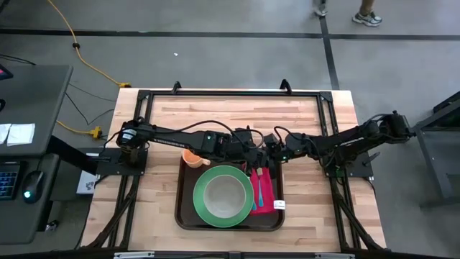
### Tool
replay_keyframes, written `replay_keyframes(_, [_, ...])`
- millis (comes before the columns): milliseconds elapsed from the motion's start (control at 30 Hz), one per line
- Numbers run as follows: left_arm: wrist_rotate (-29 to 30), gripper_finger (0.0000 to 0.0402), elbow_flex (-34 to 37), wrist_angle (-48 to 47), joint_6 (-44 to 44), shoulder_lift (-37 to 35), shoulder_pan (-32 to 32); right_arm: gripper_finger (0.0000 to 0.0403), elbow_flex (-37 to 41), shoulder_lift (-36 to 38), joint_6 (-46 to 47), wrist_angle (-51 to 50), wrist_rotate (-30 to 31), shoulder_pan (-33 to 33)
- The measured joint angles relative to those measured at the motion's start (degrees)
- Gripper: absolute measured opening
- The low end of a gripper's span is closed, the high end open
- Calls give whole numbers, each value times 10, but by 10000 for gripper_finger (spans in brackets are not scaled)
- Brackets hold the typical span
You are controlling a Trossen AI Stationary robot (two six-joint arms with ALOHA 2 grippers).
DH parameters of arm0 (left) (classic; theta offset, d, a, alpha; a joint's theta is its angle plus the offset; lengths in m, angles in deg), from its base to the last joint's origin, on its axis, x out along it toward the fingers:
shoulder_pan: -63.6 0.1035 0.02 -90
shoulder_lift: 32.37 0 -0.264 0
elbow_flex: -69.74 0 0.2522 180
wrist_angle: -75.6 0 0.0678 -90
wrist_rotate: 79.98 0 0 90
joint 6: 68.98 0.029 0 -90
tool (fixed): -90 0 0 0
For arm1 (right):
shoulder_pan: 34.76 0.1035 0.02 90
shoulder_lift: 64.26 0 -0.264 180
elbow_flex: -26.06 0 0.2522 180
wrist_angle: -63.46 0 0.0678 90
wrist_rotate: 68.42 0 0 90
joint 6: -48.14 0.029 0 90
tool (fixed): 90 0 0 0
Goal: Set up tray
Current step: Put the yellow table knife on the red table napkin to the right of the blue fork
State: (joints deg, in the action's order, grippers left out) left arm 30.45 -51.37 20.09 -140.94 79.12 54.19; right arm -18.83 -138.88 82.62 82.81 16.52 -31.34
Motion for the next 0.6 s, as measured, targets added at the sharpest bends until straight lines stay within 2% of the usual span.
replay_keyframes(300, [-1, 140, 0, -4, 15, 0, 0, 14, 0, 0, 0, -3, 1, 0])
replay_keyframes(600, [-6, 202, 0, -19, 30, 0, 0, 14, 0, 0, -1, -7, -2, 0])
